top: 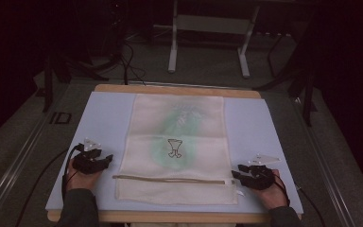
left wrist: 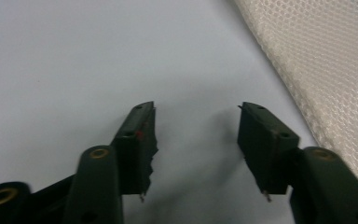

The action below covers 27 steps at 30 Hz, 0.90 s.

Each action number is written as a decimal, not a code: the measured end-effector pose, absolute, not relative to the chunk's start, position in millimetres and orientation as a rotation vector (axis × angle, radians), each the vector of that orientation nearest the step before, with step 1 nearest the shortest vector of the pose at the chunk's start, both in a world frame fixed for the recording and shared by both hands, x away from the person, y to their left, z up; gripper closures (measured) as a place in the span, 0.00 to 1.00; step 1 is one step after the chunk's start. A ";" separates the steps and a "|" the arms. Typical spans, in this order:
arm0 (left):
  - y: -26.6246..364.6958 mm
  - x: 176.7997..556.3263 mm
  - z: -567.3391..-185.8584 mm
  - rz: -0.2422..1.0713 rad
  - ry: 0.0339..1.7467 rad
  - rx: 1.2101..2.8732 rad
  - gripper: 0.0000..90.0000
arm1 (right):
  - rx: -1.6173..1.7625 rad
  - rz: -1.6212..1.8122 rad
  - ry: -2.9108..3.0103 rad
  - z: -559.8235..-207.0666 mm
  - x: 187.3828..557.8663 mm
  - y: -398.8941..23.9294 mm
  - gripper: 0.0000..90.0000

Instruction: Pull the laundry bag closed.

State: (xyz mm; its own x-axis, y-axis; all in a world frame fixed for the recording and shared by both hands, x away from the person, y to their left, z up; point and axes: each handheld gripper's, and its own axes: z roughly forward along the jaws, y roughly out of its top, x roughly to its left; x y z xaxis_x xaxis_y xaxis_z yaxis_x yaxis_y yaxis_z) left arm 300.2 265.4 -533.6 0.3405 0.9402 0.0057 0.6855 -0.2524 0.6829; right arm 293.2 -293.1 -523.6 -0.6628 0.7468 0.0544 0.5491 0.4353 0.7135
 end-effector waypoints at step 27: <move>263.0 296.5 -528.0 0.405 1.243 2.017 0.70 | 0.928 1.093 2.587 -512.5 288.5 -262.1 0.76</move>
